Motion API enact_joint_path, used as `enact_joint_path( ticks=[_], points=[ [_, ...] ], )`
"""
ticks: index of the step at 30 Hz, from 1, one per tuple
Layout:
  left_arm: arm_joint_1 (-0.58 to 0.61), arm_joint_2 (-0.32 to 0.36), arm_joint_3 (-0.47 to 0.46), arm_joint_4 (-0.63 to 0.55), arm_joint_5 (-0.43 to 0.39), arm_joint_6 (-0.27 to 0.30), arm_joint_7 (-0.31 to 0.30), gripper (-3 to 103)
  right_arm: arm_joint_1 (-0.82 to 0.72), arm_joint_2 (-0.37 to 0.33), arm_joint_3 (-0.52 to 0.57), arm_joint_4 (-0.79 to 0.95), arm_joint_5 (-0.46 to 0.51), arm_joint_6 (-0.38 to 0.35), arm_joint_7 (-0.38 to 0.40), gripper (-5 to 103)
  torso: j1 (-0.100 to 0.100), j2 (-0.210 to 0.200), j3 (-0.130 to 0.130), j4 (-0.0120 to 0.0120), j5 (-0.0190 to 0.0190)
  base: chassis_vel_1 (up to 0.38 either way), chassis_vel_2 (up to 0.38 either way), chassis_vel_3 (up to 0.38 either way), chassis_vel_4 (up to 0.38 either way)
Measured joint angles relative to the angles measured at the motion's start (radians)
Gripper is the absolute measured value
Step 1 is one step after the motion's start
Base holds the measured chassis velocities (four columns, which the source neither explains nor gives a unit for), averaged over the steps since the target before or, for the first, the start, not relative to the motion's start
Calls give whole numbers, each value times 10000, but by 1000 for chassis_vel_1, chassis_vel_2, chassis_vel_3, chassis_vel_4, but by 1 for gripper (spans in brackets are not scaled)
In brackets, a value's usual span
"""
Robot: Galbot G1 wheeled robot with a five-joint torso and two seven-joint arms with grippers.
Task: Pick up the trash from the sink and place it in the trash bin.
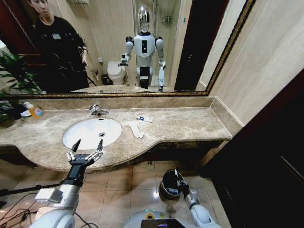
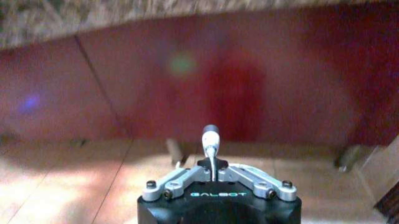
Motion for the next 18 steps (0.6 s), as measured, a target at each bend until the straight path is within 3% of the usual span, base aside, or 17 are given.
enact_joint_path(
  ticks=[1,5,7,10,18],
  points=[
    [0,0,0,0,0,0,0,100,0,0,0,0,0,0,0,1,0,0,0,0,0,0,0,0,0],
    [0,0,0,0,0,0,0,100,-3,-147,113,350,-20,-1581,-767,1,0,0,0,0,-4,0,0,0,0],
    [0,0,0,0,0,0,0,100,10,-154,123,416,-22,-1831,-827,1,0,0,0,0,-3,0,0,0,0],
    [0,0,0,0,0,0,0,100,178,-143,206,769,-63,-3070,-895,1,0,0,0,1,-2,0,0,0,0],
    [0,0,1,0,0,0,0,100,638,-97,198,867,-420,-3957,-1040,1,0,0,0,1,-1,0,0,0,0]
  ],
)
